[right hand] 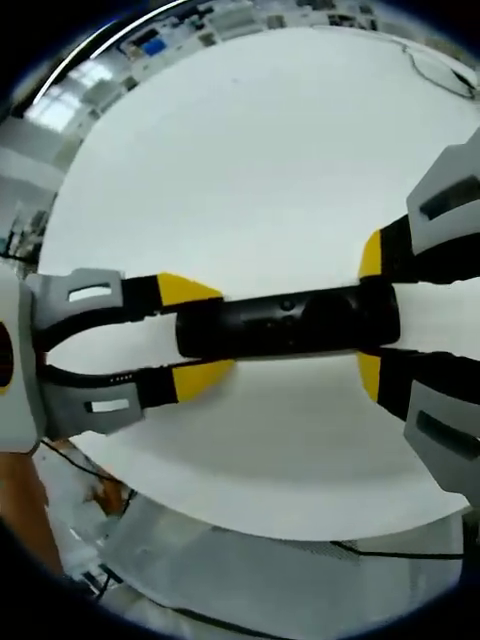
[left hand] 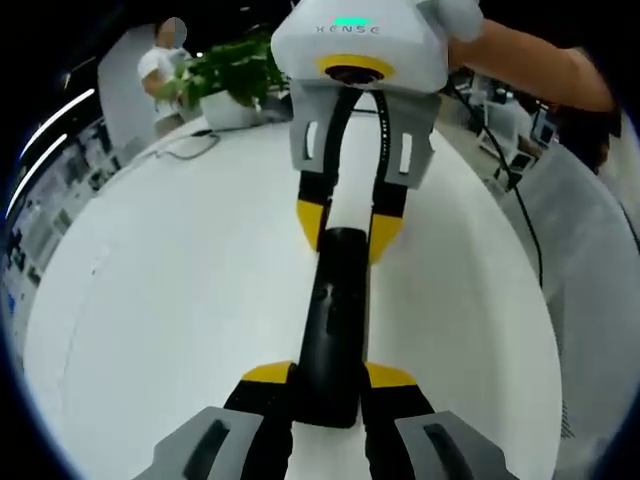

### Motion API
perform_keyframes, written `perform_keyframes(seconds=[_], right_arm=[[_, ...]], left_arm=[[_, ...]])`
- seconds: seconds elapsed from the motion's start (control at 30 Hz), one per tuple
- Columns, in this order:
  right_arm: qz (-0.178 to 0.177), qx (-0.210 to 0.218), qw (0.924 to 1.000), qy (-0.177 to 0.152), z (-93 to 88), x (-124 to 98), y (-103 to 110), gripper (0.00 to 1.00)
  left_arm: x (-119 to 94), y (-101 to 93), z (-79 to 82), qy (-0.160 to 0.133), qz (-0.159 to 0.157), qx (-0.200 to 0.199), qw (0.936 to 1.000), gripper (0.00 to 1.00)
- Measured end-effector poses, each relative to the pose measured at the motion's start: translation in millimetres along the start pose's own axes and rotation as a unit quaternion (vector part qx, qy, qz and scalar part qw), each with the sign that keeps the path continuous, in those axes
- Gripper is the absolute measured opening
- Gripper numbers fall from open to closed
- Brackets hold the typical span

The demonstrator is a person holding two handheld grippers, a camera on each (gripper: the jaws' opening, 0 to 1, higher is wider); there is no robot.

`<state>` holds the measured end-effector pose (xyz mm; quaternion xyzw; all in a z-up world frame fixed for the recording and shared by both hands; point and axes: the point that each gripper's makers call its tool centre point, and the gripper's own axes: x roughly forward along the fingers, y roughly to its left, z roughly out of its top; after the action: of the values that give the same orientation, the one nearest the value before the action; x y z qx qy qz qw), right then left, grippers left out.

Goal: Press the specified remote control buttons in sequence, fully releasing each button before pressing the next.

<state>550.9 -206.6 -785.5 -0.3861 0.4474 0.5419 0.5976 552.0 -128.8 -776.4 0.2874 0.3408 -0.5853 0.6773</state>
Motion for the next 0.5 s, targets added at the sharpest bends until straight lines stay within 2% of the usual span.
perform_keyframes(seconds=[0.23, 0.33, 0.4, 0.43, 0.5], right_arm=[[-0.007, 0.017, 0.9994, -0.029, 0.3, 0.1, -0.4, 0.25], [-0.018, 0.033, 0.9981, -0.050, 1.2, 0.8, -4.0, 0.25], [-0.027, 0.047, 0.9961, -0.069, 3.6, 1.1, -7.1, 0.28], [-0.040, 0.056, 0.9944, -0.080, 4.3, 0.8, -10.2, 0.32], [-0.041, 0.067, 0.9927, -0.091, 5.1, -0.1, -6.8, 0.37]], left_arm=[[-0.4, -2.2, 0.2, -0.005, 0.006, -0.007, 0.9999, 0.27], [-0.4, -1.9, 1.2, -0.016, 0.012, -0.024, 0.9995, 0.29], [-1.5, -1.4, 0.6, -0.020, 0.015, -0.031, 0.9992, 0.30], [-2.4, -1.1, 2.7, -0.033, 0.017, -0.050, 0.9980, 0.30], [-5.4, 1.2, 3.9, -0.046, 0.022, -0.061, 0.9968, 0.32]])
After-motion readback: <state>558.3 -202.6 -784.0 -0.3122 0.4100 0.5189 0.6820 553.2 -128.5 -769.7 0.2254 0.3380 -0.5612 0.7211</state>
